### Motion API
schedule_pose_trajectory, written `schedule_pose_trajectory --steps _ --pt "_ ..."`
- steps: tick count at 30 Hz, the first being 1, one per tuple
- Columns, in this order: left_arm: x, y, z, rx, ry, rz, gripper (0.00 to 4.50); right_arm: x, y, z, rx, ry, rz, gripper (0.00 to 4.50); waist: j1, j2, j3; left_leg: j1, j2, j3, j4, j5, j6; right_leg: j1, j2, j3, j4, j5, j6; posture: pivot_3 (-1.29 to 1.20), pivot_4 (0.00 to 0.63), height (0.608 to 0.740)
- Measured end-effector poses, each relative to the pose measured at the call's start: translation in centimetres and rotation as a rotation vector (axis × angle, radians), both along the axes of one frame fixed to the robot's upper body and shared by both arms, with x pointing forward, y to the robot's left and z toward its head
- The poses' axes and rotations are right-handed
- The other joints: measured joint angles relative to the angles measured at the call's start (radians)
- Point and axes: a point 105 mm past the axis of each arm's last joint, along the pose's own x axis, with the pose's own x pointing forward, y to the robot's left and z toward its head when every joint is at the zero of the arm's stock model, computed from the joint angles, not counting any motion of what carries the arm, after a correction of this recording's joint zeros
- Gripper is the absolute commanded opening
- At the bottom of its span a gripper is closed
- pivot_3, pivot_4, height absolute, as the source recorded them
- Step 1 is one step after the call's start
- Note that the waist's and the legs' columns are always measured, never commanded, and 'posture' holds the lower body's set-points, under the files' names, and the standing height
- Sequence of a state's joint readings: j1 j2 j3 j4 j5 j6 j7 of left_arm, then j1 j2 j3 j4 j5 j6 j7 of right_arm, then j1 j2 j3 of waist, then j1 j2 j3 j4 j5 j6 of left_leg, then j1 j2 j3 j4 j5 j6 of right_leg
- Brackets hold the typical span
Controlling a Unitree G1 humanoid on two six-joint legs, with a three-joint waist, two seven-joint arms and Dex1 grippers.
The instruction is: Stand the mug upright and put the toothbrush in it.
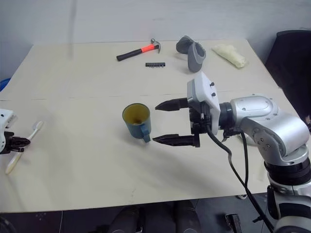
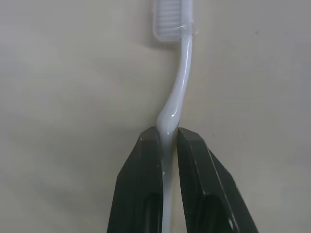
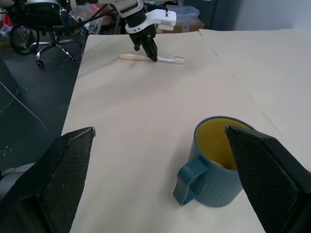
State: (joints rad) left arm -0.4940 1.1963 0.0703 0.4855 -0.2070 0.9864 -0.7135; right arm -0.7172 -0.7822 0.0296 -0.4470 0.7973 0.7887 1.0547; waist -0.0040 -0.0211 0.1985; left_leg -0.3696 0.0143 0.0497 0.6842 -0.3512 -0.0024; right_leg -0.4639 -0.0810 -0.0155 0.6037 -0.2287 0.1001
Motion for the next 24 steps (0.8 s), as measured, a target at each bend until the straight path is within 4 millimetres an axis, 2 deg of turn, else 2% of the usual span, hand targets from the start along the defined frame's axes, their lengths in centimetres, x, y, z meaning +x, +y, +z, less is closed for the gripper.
schedule_pose_trajectory --steps 3,5,8,11,13,16,20,22,24 --pt "0.5 -0.5 0.0 -0.05 -0.029 0.012 0.16 0.1 -0.1 0.0 0.002 0.009 -0.002 4.5 0.001 0.0 0.0 0.0 0.0 0.0 0.0 0.0 0.0 0.0 0.0 0.0 0.001 0.0 0.0 0.0 0.15 0.74" --pt "2.3 -2.5 1.0 -0.166 -0.131 -0.009 0.16 0.2 -0.5 -0.1 0.004 0.05 -0.022 4.5 0.01 -0.001 0.0 -0.001 0.0 -0.002 0.002 0.001 0.0 0.001 0.0 -0.001 0.002 0.0 0.0 0.0 0.15 0.74" --pt "5.0 -6.5 4.0 -0.335 -0.314 -0.113 0.16 0.6 -1.5 0.0 0.004 0.077 -0.078 4.5 0.025 -0.004 -0.002 -0.003 0.0 -0.004 0.008 0.0 0.0 0.001 -0.001 -0.002 0.004 0.0 0.0 0.0 0.15 0.74" --pt "7.0 -13.3 8.3 -0.486 -0.542 -0.355 0.16 1.0 -2.9 -0.1 0.019 0.088 -0.16 4.5 0.031 -0.005 -0.002 -0.003 0.0 -0.005 0.011 0.0 0.0 0.004 -0.004 -0.002 0.004 0.001 0.002 0.0 0.15 0.74" --pt "7.1 -16.6 9.8 -0.544 -0.629 -0.478 0.16 1.0 -3.2 0.0 0.033 0.096 -0.178 4.5 0.028 -0.005 -0.003 -0.002 -0.002 -0.005 0.013 0.0 0.0 0.004 -0.005 0.0 0.003 0.002 0.004 0.0 0.15 0.74" --pt "7.0 -23.0 11.7 -0.685 -0.772 -0.682 0.16 1.1 -4.0 -0.6 0.05 0.121 -0.24 4.5 0.018 -0.005 -0.003 -0.002 -0.004 -0.006 0.015 0.0 0.0 0.004 -0.005 0.003 0.004 0.004 0.006 0.0 0.15 0.74" --pt "6.5 -27.3 13.7 -0.747 -0.92 -0.818 0.16 0.9 -4.4 -1.2 0.058 0.135 -0.288 4.5 0.011 -0.005 -0.003 0.0 -0.003 -0.006 0.015 0.001 -0.001 0.005 -0.003 0.004 0.004 0.004 0.005 0.0 0.15 0.74" --pt "6.2 -29.4 13.9 -0.767 -0.966 -0.887 0.16 0.8 -4.6 -1.3 0.061 0.134 -0.312 4.5 0.011 -0.005 -0.003 -0.001 -0.002 -0.006 0.015 0.001 -0.002 0.005 -0.002 0.004 0.004 0.005 0.004 0.0 0.15 0.74" --pt "6.1 -30.6 13.7 -0.762 -0.969 -0.928 0.16 0.7 -4.8 -1.3 0.063 0.135 -0.326 4.5 0.008 -0.005 -0.003 0.0 -0.002 -0.006 0.015 0.002 -0.002 0.005 -0.001 0.005 0.004 0.006 0.003 0.0 0.15 0.74"
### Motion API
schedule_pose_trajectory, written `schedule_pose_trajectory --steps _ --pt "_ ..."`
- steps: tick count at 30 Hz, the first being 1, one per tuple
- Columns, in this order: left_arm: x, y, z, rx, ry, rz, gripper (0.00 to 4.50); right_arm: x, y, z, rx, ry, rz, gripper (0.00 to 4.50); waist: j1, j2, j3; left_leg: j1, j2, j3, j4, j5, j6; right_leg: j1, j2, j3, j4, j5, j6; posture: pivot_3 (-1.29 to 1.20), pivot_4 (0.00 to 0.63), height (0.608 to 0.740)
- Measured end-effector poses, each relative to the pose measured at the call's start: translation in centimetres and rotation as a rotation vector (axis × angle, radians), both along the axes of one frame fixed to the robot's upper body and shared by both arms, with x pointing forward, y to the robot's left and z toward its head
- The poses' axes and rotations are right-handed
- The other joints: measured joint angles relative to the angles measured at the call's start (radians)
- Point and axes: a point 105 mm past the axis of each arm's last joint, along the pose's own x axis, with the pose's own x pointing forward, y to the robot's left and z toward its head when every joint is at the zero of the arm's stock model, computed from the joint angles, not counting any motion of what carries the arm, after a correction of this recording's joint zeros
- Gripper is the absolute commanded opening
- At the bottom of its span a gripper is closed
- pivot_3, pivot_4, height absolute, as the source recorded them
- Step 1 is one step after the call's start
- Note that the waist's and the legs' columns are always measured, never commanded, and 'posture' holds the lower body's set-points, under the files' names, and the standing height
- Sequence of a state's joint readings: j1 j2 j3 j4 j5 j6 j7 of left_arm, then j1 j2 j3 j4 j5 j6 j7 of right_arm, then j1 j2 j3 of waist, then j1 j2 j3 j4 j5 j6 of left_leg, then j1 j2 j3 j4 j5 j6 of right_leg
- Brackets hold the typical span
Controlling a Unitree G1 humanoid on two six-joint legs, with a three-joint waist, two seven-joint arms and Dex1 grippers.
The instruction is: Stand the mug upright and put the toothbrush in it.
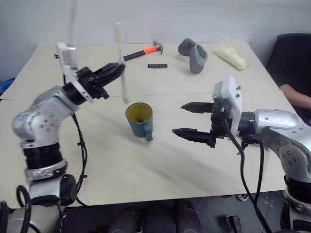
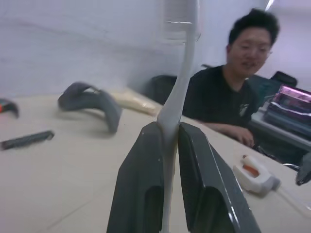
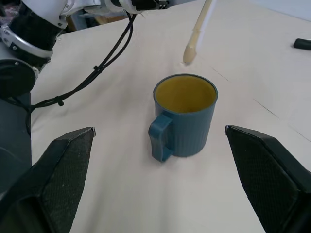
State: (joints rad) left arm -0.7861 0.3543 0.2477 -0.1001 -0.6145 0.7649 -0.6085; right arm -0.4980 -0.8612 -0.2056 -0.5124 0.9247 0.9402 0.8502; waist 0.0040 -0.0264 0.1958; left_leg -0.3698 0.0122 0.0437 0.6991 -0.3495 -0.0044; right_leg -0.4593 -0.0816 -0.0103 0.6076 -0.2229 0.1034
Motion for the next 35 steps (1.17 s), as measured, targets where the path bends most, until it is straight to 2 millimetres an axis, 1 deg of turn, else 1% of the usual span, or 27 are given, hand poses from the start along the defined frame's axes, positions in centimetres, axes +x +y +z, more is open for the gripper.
schedule_pose_trajectory --steps 2,4,7,9,11,12,15,17,18,19,21,22,23,25,26,27,29,31,33,35 --pt "-0.1 -0.6 -0.5 0.029 -0.024 -0.015 0.16 0.0 -0.3 -0.1 -0.003 0.004 -0.023 4.5 -0.004 0.0 0.0 0.0 0.0 0.0 0.0 0.0 0.001 0.0 0.001 0.001 0.0 0.0 0.0 0.0 0.15 0.74" --pt "-0.3 -0.9 -1.5 0.056 -0.021 -0.031 0.16 0.0 -0.5 -0.1 0.002 0.002 -0.042 4.5 -0.005 0.0 0.0 0.0 0.001 0.0 0.0 -0.001 0.003 0.0 0.001 0.001 0.0 0.0 0.0 0.0 0.15 0.74" --pt "-0.3 -0.5 -3.2 0.086 0.012 -0.032 0.16 0.0 -0.6 0.0 0.011 0.001 -0.056 4.5 -0.005 0.0 0.0 0.0 0.001 -0.001 0.0 -0.002 0.005 0.0 0.001 0.001 0.0 0.0 0.0 0.0 0.15 0.74" --pt "-0.4 -0.2 -3.9 0.097 0.032 -0.028 0.16 0.0 -0.7 0.0 0.012 0.003 -0.06 4.5 -0.003 0.0 0.0 0.0 0.0 -0.001 0.0 -0.002 0.005 0.0 0.001 0.001 0.0 0.0 0.0 0.0 0.15 0.74" --pt "-0.5 0.0 -4.5 0.094 0.051 -0.028 0.88 0.0 -0.6 0.0 0.013 0.004 -0.061 4.5 -0.002 0.0 0.0 0.0 0.0 -0.001 0.0 -0.002 0.005 0.0 0.001 0.001 -0.001 0.0 0.0 0.0 0.15 0.74" --pt "-0.5 0.0 -4.8 0.092 0.06 -0.029 1.04 0.0 -0.7 0.0 0.013 0.004 -0.063 4.5 -0.002 0.0 0.0 -0.001 0.0 -0.002 0.0 -0.002 0.005 0.0 0.001 0.001 -0.001 0.0 0.0 0.0 0.15 0.74" --pt "-0.8 0.0 -5.1 0.05 0.086 -0.046 1.89 0.2 -0.6 0.2 0.015 0.001 -0.061 4.5 -0.002 0.0 0.0 -0.001 0.0 -0.002 0.0 -0.002 0.006 0.0 0.001 0.001 -0.001 0.0 0.0 0.0 0.15 0.74" --pt "-0.9 0.1 -5.2 0.023 0.1 -0.043 2.44 0.4 -0.4 0.4 0.016 -0.006 -0.052 4.5 -0.002 0.0 0.0 -0.001 0.0 -0.002 0.0 -0.002 0.006 0.0 0.001 0.001 -0.001 0.0 0.0 0.0 0.15 0.74" --pt "-1.0 0.2 -5.2 0.017 0.1 -0.04 2.81 0.4 -0.3 0.4 0.012 -0.007 -0.048 4.5 -0.002 0.0 0.0 -0.001 0.0 -0.002 0.0 -0.002 0.006 0.0 0.001 0.001 -0.001 0.0 0.0 0.0 0.15 0.74" --pt "-1.2 0.4 -5.1 0.015 0.096 -0.038 3.04 0.5 -0.2 0.2 0.008 0.001 -0.043 4.5 -0.002 0.0 0.0 -0.001 0.001 -0.002 0.0 -0.002 0.006 0.0 0.001 0.001 -0.001 0.0 0.0 0.0 0.15 0.74" --pt "-1.6 0.8 -4.9 0.035 0.088 -0.033 3.68 0.6 -0.2 0.0 0.004 0.008 -0.039 4.5 -0.005 0.0 0.0 0.0 0.001 -0.002 0.0 -0.002 0.006 0.0 0.001 0.001 -0.001 0.0 0.0 0.0 0.15 0.74" --pt "-2.0 1.4 -4.8 0.069 0.091 -0.026 4.03 0.9 -0.2 -0.1 -0.005 0.009 -0.029 4.5 -0.009 0.0 0.0 0.0 0.001 -0.001 0.0 -0.002 0.006 0.0 0.002 0.001 -0.001 0.0 0.0 0.0 0.15 0.74" --pt "-2.2 2.0 -4.5 0.095 0.088 -0.013 4.25 1.0 -0.3 -0.4 -0.019 0.014 -0.028 4.5 -0.01 0.0 0.0 0.0 0.001 -0.001 0.0 -0.002 0.006 0.0 0.002 0.001 -0.001 0.0 0.0 0.0 0.15 0.74" --pt "-3.6 4.6 -3.5 0.225 0.058 0.017 4.25 1.7 -0.6 -1.0 -0.065 0.02 -0.021 4.5 -0.016 0.0 0.0 0.0 0.002 -0.001 -0.001 -0.002 0.005 -0.001 0.003 0.001 0.0 0.0 -0.002 0.0 0.15 0.74" --pt "-4.0 5.6 -3.0 0.267 0.047 0.029 4.25 1.8 -0.8 -1.3 -0.077 0.027 -0.023 4.5 -0.017 0.0 0.0 0.0 0.002 -0.001 -0.002 -0.002 0.006 -0.001 0.003 0.001 0.0 -0.001 -0.002 0.0 0.15 0.74" --pt "-4.9 7.0 -2.3 0.338 0.031 0.036 4.25 2.1 -1.1 -1.5 -0.088 0.037 -0.019 4.5 -0.017 0.0 0.0 0.0 0.002 -0.001 -0.002 -0.002 0.006 -0.001 0.003 0.001 -0.001 -0.001 -0.003 0.0 0.15 0.74" --pt "-7.1 9.9 -2.7 0.532 0.074 0.011 4.25 2.4 -1.7 -1.5 -0.117 0.05 0.005 4.5 -0.021 0.001 0.001 0.0 0.002 0.0 -0.003 -0.003 0.006 -0.002 0.003 0.0 -0.002 -0.001 -0.003 0.0 0.15 0.74" --pt "-8.7 12.5 -3.1 0.683 0.129 -0.004 4.25 2.8 -2.9 -1.6 -0.153 0.056 0.001 4.5 -0.022 0.002 0.001 0.0 0.002 0.002 -0.003 -0.003 0.006 -0.002 0.003 -0.001 -0.006 -0.002 -0.004 0.0 0.15 0.74" --pt "-9.6 14.5 -3.0 0.761 0.167 -0.004 4.25 3.2 -4.1 -1.7 -0.187 0.055 -0.016 4.5 -0.015 0.003 0.001 0.0 0.002 0.006 -0.003 -0.003 0.007 -0.001 0.002 -0.002 -0.009 -0.003 -0.006 0.0 0.15 0.74" --pt "-10.2 15.7 -3.0 0.79 0.184 -0.008 4.25 3.5 -4.9 -2.0 -0.208 0.052 -0.02 4.5 -0.005 0.003 0.001 0.0 0.002 0.007 -0.003 -0.003 0.007 -0.001 0.002 -0.003 -0.009 -0.004 -0.008 0.0 0.15 0.74"
